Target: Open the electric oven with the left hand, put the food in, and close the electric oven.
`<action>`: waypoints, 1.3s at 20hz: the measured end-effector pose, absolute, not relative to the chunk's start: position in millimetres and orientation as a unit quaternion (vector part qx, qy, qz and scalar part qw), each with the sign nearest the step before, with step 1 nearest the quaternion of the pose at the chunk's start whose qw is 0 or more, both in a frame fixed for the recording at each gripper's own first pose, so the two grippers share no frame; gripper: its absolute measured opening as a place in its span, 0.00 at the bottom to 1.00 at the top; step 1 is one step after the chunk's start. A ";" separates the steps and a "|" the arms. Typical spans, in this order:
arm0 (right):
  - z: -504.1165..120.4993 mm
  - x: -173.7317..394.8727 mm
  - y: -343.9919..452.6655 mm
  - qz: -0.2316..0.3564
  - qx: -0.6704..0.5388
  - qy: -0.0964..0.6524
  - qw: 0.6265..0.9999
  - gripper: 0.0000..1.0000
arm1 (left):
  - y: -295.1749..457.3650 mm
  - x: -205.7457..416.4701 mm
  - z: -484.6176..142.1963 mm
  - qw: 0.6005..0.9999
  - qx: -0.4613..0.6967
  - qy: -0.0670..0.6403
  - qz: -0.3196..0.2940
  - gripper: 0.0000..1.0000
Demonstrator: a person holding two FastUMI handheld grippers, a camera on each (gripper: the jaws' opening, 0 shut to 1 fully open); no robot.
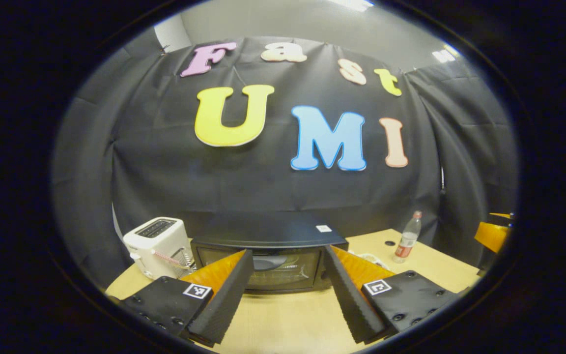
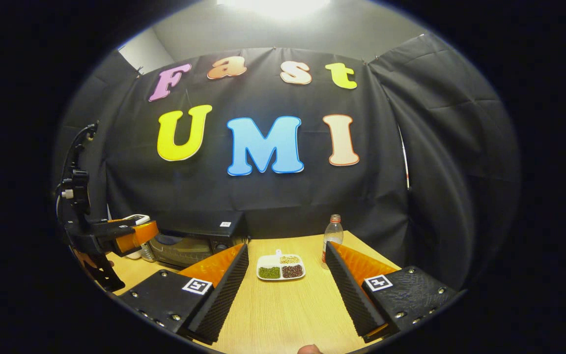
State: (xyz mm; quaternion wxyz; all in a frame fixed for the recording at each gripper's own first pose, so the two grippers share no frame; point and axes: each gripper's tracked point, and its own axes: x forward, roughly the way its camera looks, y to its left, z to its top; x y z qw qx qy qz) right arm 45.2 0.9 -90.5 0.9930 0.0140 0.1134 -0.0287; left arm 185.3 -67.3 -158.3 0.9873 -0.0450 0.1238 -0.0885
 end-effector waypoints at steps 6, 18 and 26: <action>-63.6 8.3 -30.6 0.007 -0.002 0.088 0.996 0.97 | -84.9 109.2 -98.0 0.992 -0.062 0.092 -0.063 1.00; -24.9 -47.4 -19.8 0.040 0.004 0.050 0.998 0.97 | -63.6 2.1 -47.7 0.997 -0.013 0.062 -0.035 1.00; -6.9 -70.5 -7.8 0.018 0.009 0.038 0.999 0.96 | -30.7 -25.6 -21.6 0.999 0.009 0.031 -0.033 1.00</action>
